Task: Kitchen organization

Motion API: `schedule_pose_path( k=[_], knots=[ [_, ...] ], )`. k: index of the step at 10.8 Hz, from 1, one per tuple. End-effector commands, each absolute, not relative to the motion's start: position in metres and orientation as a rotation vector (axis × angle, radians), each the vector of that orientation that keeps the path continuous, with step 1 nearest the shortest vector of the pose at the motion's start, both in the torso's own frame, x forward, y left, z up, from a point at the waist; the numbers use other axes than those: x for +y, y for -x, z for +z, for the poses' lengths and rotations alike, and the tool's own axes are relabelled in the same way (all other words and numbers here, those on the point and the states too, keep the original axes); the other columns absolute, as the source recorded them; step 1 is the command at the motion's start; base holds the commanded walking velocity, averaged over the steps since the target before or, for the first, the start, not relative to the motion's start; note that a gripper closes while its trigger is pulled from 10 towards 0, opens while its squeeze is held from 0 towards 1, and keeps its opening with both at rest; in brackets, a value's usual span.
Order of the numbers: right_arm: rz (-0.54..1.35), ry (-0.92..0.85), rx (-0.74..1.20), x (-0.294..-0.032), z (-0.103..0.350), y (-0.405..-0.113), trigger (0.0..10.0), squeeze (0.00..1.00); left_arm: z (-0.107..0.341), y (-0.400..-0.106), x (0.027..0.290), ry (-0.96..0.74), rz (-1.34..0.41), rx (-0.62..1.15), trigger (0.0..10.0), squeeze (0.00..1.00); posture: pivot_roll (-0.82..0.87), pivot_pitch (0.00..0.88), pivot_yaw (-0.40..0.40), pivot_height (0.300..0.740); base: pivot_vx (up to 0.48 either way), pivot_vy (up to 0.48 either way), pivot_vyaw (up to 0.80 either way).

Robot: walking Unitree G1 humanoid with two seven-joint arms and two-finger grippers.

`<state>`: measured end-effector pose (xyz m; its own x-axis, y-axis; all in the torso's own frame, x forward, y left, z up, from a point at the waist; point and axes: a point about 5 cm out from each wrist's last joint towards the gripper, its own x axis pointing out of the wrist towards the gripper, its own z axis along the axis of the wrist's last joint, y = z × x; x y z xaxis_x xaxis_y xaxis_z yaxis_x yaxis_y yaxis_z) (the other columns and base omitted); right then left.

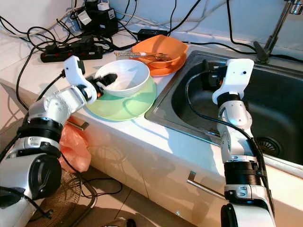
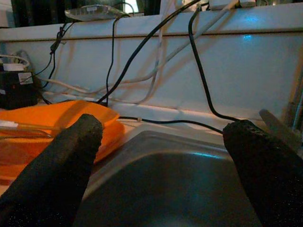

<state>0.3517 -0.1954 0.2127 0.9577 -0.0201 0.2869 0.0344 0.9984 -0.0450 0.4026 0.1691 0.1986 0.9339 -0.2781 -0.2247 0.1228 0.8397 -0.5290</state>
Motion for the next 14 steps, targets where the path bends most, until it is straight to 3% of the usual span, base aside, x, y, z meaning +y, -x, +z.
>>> schedule_pose_path(
  k=[1,8,9,10,11,14],
  knots=[
    [-0.028,0.04,-0.286,-0.195,0.213,-0.35,10.0,1.0,0.201,-0.403,0.172,0.555,-0.217,0.311,0.0,0.0,0.02,0.048,0.111,0.74,0.0,0.0,0.0],
    [0.032,0.042,-0.248,-0.192,0.208,-0.35,10.0,1.0,0.196,-0.403,0.174,0.598,-0.197,0.318,0.0,0.0,0.02,0.046,0.107,0.74,0.0,0.0,0.0],
    [0.165,0.051,-0.21,-0.184,0.204,-0.346,10.0,0.69,0.197,-0.403,0.174,0.603,-0.196,0.312,0.0,0.0,0.02,0.047,0.108,0.74,0.0,0.0,0.0],
    [0.244,0.058,-0.198,-0.18,0.202,-0.341,10.0,0.25,0.197,-0.403,0.174,0.605,-0.198,0.311,0.0,0.0,0.02,0.047,0.107,0.74,0.0,0.0,0.0],
    [0.293,0.059,-0.194,-0.178,0.201,-0.338,10.0,0.02,0.197,-0.403,0.174,0.607,-0.198,0.31,0.0,0.0,0.02,0.047,0.107,0.74,0.0,0.0,0.0],
    [0.533,0.104,-0.184,-0.179,0.209,-0.321,10.0,0.0,0.195,-0.403,0.173,0.62,-0.196,0.309,0.0,0.0,0.01,0.048,0.11,0.74,0.0,0.0,0.0]
  ],
)
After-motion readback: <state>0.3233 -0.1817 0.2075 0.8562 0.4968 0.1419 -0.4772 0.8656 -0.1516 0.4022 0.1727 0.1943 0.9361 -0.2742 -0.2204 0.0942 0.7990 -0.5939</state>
